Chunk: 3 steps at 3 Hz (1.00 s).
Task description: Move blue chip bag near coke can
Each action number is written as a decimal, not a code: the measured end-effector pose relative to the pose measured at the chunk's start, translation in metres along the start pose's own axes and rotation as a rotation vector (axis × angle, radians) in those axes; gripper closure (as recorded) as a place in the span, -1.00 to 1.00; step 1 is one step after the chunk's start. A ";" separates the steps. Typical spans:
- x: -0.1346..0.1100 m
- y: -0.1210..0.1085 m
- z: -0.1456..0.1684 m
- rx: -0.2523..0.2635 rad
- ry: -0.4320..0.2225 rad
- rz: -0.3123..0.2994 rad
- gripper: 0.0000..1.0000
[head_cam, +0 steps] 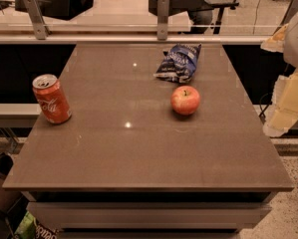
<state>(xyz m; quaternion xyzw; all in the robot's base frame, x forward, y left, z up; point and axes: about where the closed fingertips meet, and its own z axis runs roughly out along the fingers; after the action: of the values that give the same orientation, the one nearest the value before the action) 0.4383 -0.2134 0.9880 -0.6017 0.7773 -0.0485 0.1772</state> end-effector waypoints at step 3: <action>-0.007 -0.021 0.010 0.037 0.043 0.034 -1.00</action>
Offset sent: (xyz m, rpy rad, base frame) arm 0.0117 0.0017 -0.0004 -0.0513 -0.0064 -0.0503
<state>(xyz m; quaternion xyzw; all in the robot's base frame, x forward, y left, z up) 0.4624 -0.2114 0.9863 -0.5838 0.7900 -0.0726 0.1726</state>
